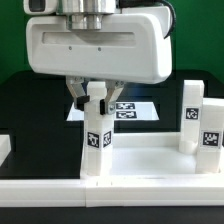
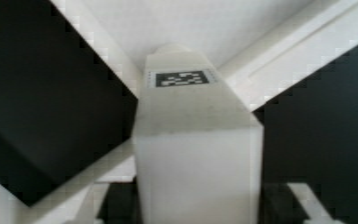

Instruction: Assemble desk

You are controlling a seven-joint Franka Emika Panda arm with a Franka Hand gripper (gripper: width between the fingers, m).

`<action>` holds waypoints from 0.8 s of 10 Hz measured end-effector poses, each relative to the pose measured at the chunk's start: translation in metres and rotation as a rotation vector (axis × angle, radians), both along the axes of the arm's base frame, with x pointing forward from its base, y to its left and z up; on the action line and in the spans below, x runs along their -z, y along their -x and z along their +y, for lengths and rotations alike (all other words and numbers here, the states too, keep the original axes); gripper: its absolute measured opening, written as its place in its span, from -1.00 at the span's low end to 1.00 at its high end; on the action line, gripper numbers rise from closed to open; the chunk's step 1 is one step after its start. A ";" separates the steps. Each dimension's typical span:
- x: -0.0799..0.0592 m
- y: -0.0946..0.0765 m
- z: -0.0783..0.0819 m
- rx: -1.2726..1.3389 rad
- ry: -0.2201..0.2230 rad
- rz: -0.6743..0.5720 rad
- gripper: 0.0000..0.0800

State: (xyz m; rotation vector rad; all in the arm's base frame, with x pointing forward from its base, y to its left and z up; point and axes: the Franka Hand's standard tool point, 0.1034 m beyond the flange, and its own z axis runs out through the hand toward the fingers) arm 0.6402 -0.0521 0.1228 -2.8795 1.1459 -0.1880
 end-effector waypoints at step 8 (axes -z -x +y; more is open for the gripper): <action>0.002 0.009 -0.010 0.968 -0.177 0.020 -0.29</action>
Offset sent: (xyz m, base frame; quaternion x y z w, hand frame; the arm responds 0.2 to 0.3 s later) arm 0.0000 0.0000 0.0000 0.0000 0.0000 0.1296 0.9916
